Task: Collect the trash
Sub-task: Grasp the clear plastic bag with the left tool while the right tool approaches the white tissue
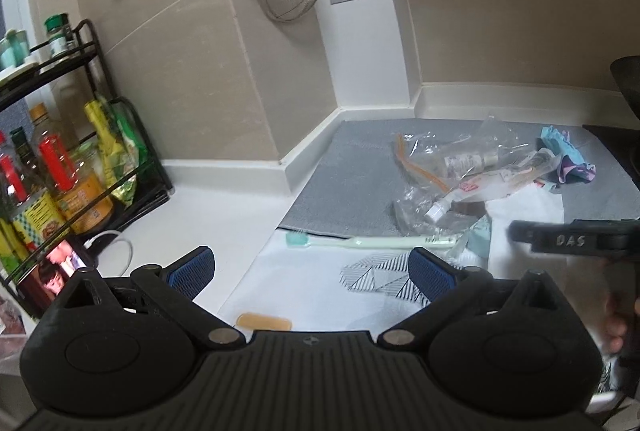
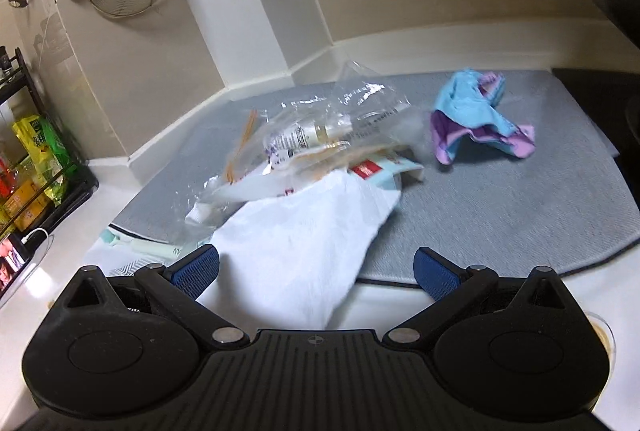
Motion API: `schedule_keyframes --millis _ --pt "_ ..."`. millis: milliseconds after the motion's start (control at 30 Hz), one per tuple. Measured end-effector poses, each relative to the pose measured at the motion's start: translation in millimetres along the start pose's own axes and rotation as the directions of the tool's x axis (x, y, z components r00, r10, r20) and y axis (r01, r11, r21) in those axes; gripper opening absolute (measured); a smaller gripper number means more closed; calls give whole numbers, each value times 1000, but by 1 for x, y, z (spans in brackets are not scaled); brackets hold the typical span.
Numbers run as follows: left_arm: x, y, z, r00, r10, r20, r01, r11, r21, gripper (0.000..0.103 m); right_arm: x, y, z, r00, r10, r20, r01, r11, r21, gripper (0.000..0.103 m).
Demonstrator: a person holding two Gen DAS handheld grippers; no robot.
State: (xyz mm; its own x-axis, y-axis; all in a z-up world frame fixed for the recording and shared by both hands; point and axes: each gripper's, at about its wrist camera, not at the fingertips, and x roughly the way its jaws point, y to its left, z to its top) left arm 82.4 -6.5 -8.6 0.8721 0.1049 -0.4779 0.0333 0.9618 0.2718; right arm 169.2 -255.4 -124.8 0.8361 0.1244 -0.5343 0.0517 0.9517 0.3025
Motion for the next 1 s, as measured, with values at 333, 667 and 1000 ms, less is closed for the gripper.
schedule_keyframes --millis 333,667,1000 --pt "30 -43 38 995 -84 53 81 995 54 103 -6 -15 -1 998 -62 -1 63 998 24 1" --pt "91 -104 60 979 -204 20 197 963 181 103 -46 -49 -6 972 -207 114 203 978 45 5" --pt "138 -170 69 945 -311 -102 327 892 312 103 -29 -44 -3 996 -80 37 80 997 14 68"
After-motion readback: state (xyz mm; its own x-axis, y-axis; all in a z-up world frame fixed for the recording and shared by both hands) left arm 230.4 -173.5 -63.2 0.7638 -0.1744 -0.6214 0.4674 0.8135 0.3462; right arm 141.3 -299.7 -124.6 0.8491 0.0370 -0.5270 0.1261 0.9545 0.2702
